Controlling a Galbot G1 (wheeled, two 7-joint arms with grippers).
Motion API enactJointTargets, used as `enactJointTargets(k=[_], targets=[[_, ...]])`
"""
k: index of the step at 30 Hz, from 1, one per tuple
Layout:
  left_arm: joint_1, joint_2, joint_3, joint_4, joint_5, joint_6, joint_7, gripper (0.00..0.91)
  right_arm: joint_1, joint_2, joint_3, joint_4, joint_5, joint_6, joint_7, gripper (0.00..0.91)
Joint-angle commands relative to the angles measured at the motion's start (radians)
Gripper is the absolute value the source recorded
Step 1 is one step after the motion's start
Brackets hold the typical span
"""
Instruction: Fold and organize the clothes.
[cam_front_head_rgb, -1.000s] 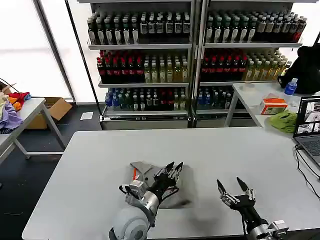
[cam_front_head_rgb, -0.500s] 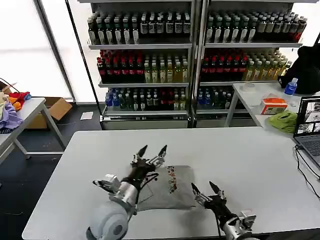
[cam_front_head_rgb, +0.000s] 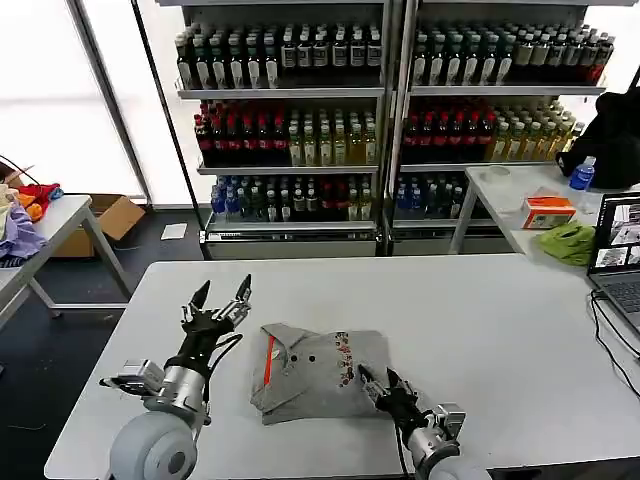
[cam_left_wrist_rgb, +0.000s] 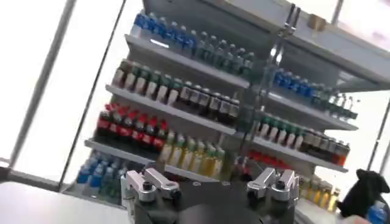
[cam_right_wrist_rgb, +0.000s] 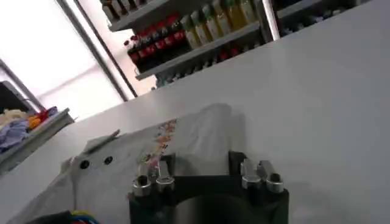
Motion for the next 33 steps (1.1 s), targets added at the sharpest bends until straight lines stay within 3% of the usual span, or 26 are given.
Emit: enactJointTargets(k=[1,15,21,22,28,33], targets=[[0.066,-0.004,-0.107,-0.026,-0.044,0.016,0.005,0.907,0.042,-0.002,-0.036,-0.039,0.058,-0.017,0.045,0.000],[0.073,-0.024,-0.088,-0.010,-0.053,0.027,0.001,0.907,-0.020,-0.124,0.226,-0.007,0.078,-0.023,-0.011,0.000],[0.071,-0.023,-0.093,-0.004,-0.064,0.030,0.001,0.907,-0.019,-0.152,0.284,-0.036,-0.052,-0.092,-0.028,0.000],[0.071,-0.023,-0.093,-0.004,-0.064,0.031,0.001,0.907,-0.018,-0.147,0.283,-0.039,-0.088,-0.093,-0.023,0.907],[0.078,-0.030,-0.097,-0.011,-0.065,0.031,-0.001,0.907,-0.026,-0.096,0.298,0.003,-0.193,-0.056,0.069,0.907],[0.079,-0.026,-0.101,-0.010,-0.071,0.031,-0.001,0.907,-0.024,-0.100,0.334,0.032,-0.206,-0.040,0.065,0.907]])
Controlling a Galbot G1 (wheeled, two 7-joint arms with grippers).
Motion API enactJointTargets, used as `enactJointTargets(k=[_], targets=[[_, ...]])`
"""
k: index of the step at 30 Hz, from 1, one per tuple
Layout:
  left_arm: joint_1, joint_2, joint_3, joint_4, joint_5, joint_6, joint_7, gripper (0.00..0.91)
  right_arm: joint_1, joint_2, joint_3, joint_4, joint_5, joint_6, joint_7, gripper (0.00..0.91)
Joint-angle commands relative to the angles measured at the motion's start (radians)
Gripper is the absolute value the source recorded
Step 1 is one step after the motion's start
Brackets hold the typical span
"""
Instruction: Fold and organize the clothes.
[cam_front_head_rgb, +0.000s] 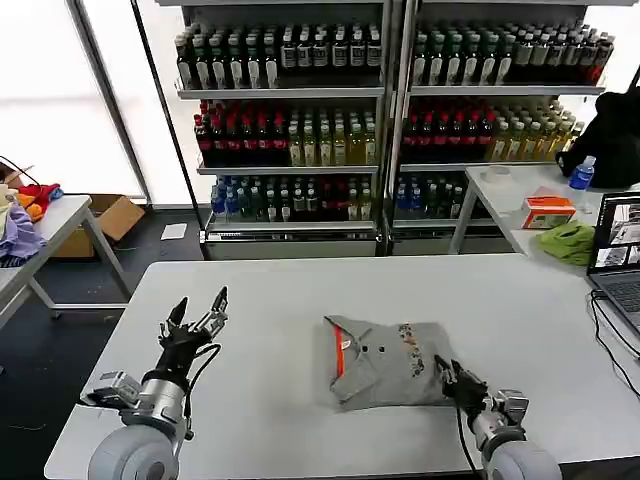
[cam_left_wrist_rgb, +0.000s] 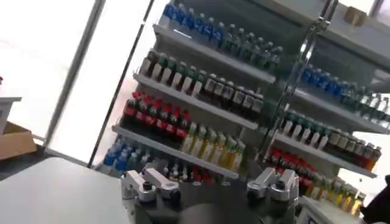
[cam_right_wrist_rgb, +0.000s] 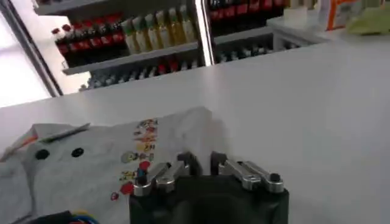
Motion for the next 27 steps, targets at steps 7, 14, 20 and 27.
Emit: enactJointTargets(k=[7,14,20,27], targets=[[-0.009,0.005,-0.008,0.000,-0.011,0.004,-0.003,0.907,0.087,-0.004,0.033,0.118,-0.163,0.032,0.013,0.907],[0.008,-0.003,-0.015,0.002,-0.007,0.003,0.001,0.907,0.196,0.076,-0.260,0.062,-0.310,0.018,0.042,0.907],[0.027,-0.016,-0.027,-0.002,-0.006,0.000,0.006,0.907,0.243,0.164,-0.395,-0.067,-0.436,-0.078,0.142,0.907],[0.037,-0.025,-0.033,0.006,-0.005,-0.003,0.015,0.907,0.257,0.181,-0.425,-0.145,-0.480,-0.146,0.192,0.907]])
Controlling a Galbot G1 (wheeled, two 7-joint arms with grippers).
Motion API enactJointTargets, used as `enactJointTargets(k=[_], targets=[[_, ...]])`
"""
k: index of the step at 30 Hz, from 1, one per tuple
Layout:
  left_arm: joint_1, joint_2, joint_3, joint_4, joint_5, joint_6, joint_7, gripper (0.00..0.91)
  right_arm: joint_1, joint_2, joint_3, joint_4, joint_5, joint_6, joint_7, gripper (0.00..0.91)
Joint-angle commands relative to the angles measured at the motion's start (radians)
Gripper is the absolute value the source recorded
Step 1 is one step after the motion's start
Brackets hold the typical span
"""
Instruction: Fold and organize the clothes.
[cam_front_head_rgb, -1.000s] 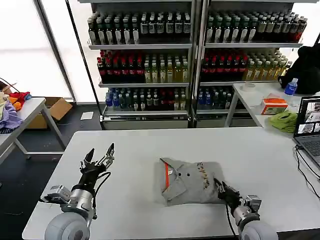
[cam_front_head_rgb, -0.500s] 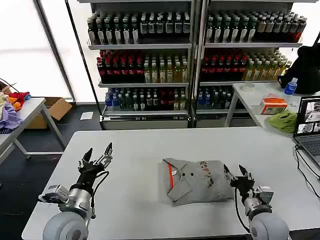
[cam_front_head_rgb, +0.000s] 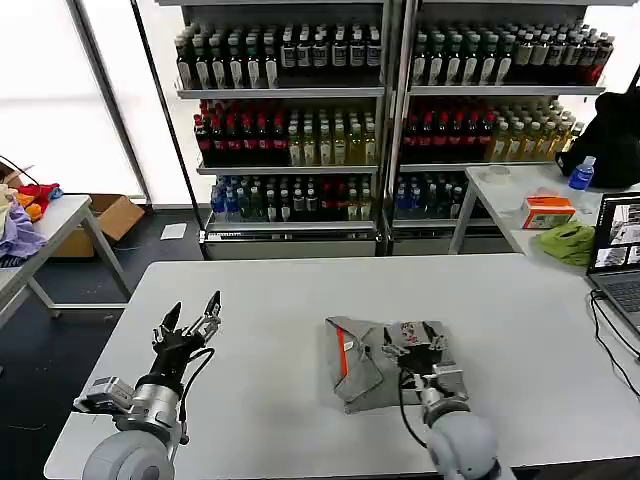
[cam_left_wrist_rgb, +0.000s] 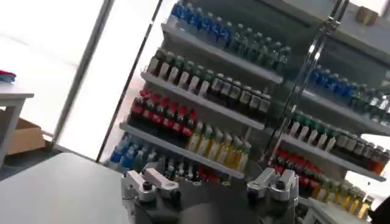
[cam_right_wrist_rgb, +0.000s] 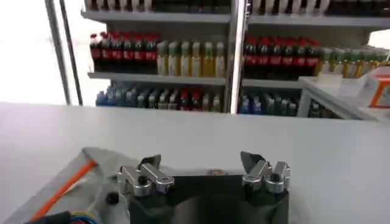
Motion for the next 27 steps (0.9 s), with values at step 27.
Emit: enactJointTargets(k=[27], targets=[[0.057,0.002,-0.017,0.025,0.164,-0.070,0.106,0.907,-0.307,-0.096,0.438,0.247,0.192,0.335,-0.267,0.907]])
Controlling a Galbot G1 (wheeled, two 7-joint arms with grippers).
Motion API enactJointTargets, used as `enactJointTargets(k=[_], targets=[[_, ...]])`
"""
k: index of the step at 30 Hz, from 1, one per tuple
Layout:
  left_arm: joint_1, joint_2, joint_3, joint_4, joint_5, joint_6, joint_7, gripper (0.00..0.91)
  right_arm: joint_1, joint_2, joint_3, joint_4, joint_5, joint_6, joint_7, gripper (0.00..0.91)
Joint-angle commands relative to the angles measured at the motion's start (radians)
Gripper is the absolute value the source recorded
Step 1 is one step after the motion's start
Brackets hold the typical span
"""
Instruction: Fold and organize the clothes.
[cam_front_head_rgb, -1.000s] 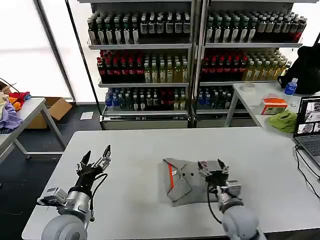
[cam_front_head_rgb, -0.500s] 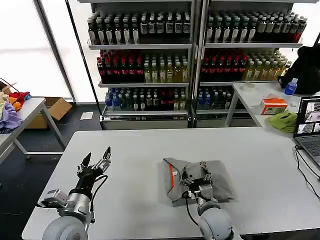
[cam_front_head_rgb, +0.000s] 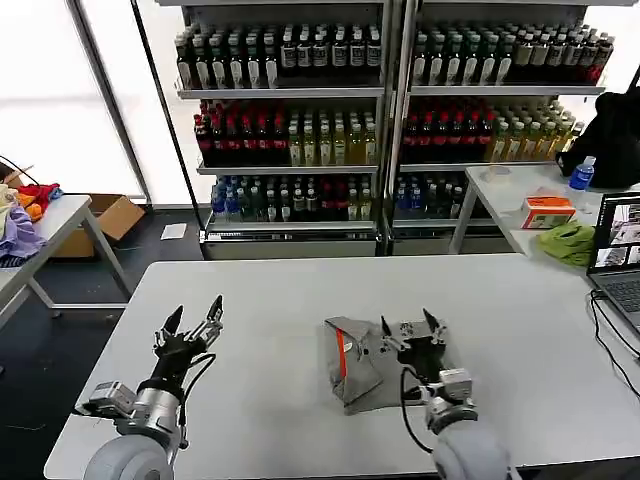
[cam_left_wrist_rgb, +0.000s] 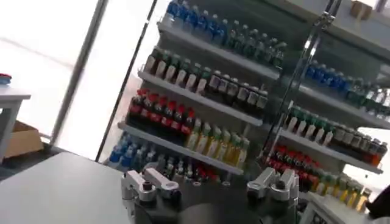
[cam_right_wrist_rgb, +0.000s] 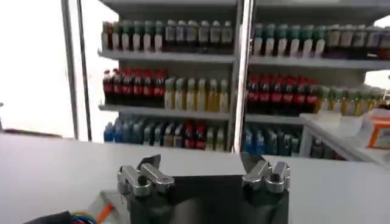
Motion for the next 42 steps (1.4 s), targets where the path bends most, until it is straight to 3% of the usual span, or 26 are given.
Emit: enactJointTargets(k=[1,5,10,19,24,33,42], targets=[[0.053,-0.006,-0.024,0.011,0.144,-0.062,0.082,0.907,-0.253,-0.060,0.430,0.063,0.227,0.238,-0.293,0.907],[0.099,-0.024,-0.064,0.005,0.151,-0.074,0.112,0.907,-0.283,-0.066,0.542,0.009,0.305,0.246,-0.354,0.907],[0.135,-0.037,-0.092,0.013,0.250,-0.117,0.161,0.907,-0.268,-0.051,0.588,-0.040,0.366,0.233,-0.398,0.907],[0.180,-0.066,-0.114,0.021,0.382,-0.238,0.216,0.907,-0.274,-0.037,0.577,-0.016,0.336,0.235,-0.406,0.907],[0.190,-0.077,-0.125,0.023,0.388,-0.259,0.250,0.907,-0.275,-0.037,0.565,-0.034,0.251,0.233,-0.404,0.907],[0.201,-0.070,-0.128,0.034,0.392,-0.264,0.274,0.907,-0.291,-0.033,0.642,-0.102,0.216,0.249,-0.399,0.907],[0.191,-0.061,-0.133,0.046,0.386,-0.255,0.274,0.907,-0.302,-0.024,0.621,-0.080,0.233,0.242,-0.389,0.907]])
